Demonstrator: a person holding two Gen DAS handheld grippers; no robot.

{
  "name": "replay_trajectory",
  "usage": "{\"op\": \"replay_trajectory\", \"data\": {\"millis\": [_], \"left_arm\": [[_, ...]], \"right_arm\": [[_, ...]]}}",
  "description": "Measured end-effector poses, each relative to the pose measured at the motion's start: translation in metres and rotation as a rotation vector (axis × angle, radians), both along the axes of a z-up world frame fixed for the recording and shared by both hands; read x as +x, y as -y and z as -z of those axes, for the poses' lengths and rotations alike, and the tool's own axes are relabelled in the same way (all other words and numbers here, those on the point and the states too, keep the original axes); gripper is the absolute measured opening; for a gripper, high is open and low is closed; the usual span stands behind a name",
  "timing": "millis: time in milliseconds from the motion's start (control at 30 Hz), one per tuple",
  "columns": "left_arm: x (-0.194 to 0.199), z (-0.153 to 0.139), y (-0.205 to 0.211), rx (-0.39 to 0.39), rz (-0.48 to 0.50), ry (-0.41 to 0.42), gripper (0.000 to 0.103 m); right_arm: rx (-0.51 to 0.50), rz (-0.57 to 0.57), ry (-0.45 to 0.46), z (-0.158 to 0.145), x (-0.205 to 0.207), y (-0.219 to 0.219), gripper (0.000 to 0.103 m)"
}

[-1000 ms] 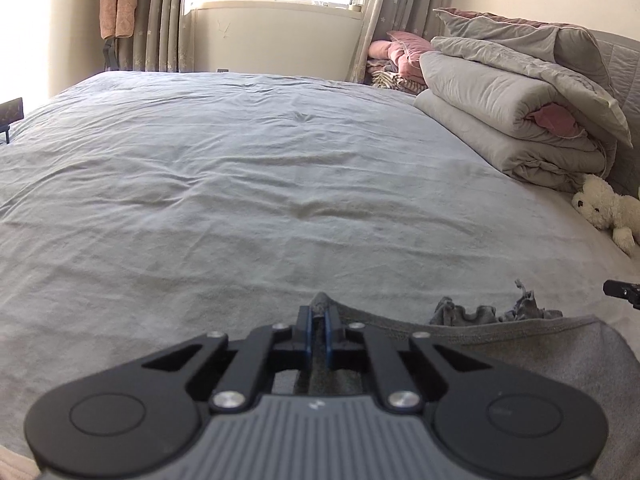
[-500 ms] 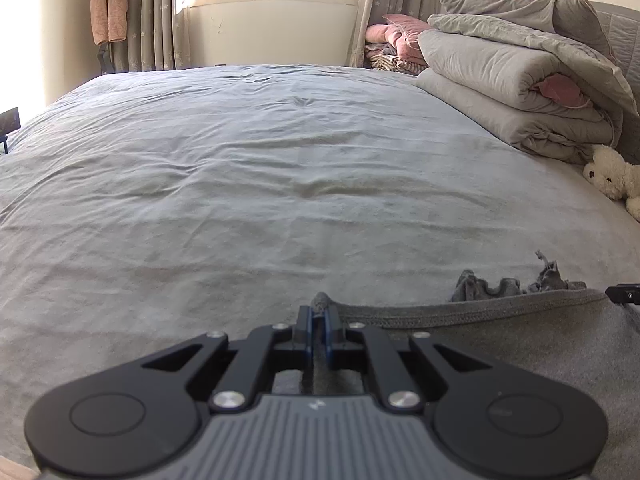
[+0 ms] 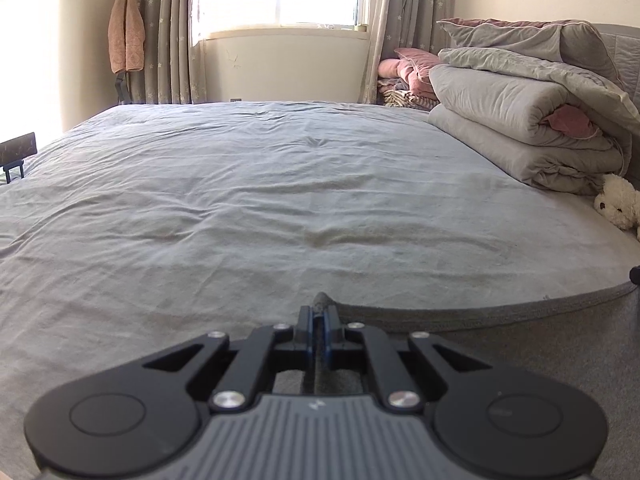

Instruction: Fold clothes

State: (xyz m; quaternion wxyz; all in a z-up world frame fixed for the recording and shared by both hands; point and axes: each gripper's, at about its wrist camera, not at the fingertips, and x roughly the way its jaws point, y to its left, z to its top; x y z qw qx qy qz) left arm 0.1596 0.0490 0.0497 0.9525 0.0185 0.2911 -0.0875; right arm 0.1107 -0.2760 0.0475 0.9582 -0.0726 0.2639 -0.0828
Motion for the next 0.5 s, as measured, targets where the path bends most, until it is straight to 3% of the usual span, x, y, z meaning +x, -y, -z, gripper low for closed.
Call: {"op": "replay_trajectory", "data": {"millis": [133,233,400,500], "left_arm": [[0.004,0.016,0.019,0.125,-0.006,-0.01,0.005],[0.006,0.024,0.02,0.137,-0.021,-0.028,0.006],[0.004,0.023,0.02,0.146,-0.037,-0.024,0.012],[0.002,0.014,0.015,0.134,-0.073,-0.017,0.023]], "right_arm": [[-0.066,0.039,-0.067,0.027,0.013,-0.011,0.006],[-0.098,0.043,-0.095,0.042,0.016,-0.014,0.006],[-0.045,0.056,-0.084,0.035,0.013,-0.005,0.007],[-0.016,0.084,-0.041,0.014,0.001,-0.004,0.023]]}}
